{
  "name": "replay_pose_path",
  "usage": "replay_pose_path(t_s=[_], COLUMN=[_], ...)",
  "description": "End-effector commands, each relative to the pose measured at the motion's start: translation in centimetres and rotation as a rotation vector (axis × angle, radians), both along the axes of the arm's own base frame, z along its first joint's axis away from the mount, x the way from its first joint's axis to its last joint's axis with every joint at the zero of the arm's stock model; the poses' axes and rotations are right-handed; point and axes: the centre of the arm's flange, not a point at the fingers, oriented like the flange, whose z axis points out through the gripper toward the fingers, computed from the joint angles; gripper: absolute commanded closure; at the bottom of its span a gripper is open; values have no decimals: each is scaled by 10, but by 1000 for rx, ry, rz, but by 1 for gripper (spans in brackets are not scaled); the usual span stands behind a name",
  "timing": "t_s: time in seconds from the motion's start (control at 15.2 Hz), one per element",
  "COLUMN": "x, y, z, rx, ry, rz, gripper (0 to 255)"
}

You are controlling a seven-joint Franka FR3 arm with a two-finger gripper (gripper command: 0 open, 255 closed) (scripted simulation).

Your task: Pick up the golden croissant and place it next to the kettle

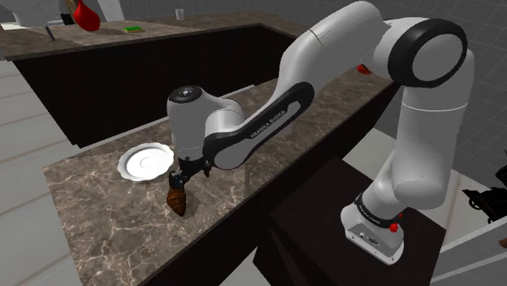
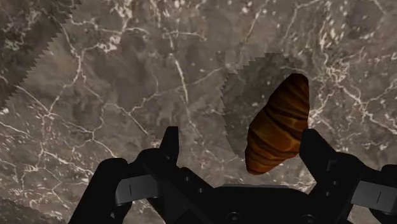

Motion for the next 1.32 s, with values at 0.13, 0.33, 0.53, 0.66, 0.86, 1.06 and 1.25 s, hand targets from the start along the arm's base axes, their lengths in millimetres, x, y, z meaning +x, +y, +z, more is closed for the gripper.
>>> replay_pose_path(t_s=[0.13,0.33,0.53,0.66,0.86,1.06,1.25], x=[14,19,20,21,21,21,21], y=[41,56,56,57,57,57,57], z=[-32,-48,-64,-75,-83,-83,-83], rx=[2,3,3,3,3,3,3], ry=[-7,-9,-9,-9,-9,-9,-9], rz=[8,10,10,10,10,10,10], gripper=[0,0,0,0,0,0,0])
